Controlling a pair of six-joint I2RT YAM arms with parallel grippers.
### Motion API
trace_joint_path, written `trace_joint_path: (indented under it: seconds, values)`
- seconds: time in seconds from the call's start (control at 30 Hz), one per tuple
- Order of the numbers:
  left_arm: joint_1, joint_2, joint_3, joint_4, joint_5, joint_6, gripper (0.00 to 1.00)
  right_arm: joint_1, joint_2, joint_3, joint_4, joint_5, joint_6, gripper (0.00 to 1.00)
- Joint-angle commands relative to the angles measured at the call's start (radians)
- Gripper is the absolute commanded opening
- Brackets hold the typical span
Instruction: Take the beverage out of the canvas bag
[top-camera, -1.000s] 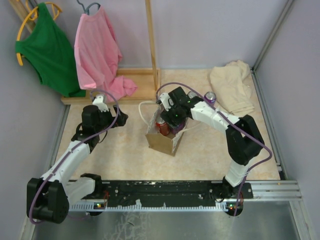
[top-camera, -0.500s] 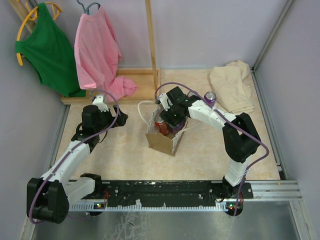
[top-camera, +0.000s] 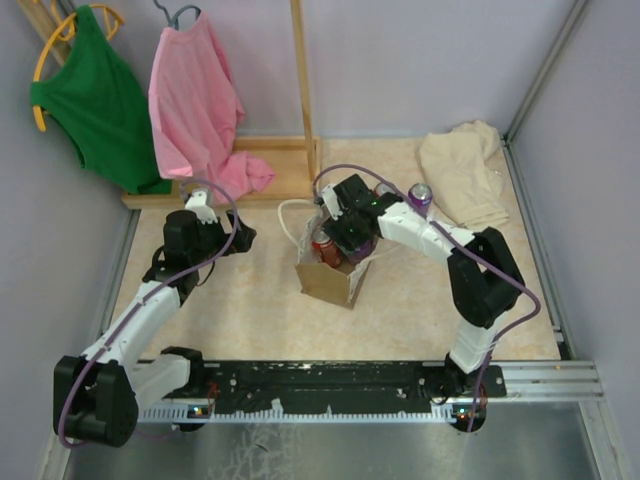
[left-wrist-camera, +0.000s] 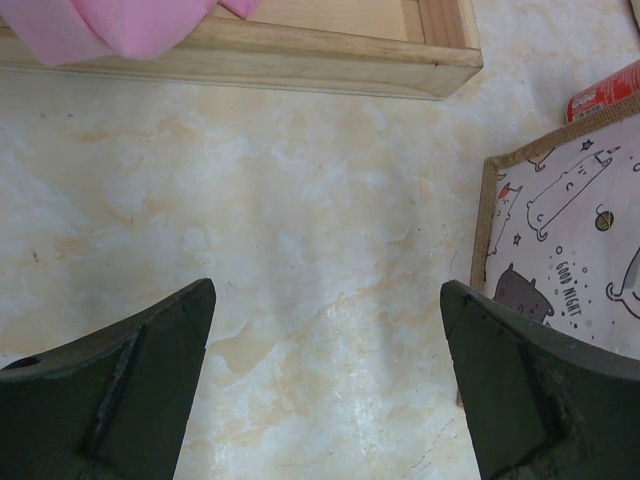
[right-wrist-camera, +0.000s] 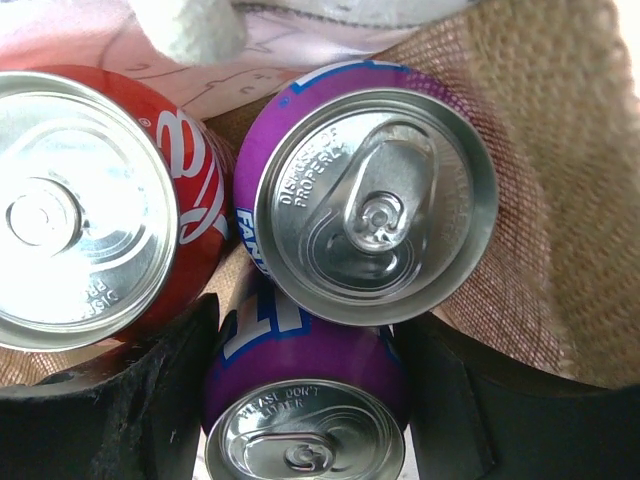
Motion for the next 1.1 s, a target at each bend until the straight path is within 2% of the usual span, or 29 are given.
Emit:
trace_joint_path:
  seconds: [0.0,0.33,0.57,0.87,1.07]
  values:
    - [-0.008,-0.016,0.000,0.013,0.000,-0.004,1.00,-0.013,-0.138,0.011,0.099,0.149,0.013,0.00]
    - [-0.008,-0.021,-0.004,0.012,-0.003,-0.007,1.00,-0.012,-0.323,0.033,0.206,0.101,0.054,0.00]
    - [-0.008,-0.019,-0.004,0.013,-0.005,-0.009,1.00,-0.012,-0.447,0.073,0.220,0.169,0.084,0.00]
    - [-0.008,-0.004,-0.007,0.025,0.007,-0.015,1.00,-0.011,-0.521,0.274,0.109,0.409,0.090,0.00]
    - [-0.008,-0.001,-0.007,0.025,0.009,-0.012,1.00,-0.012,-0.548,0.273,0.105,0.680,0.092,0.00]
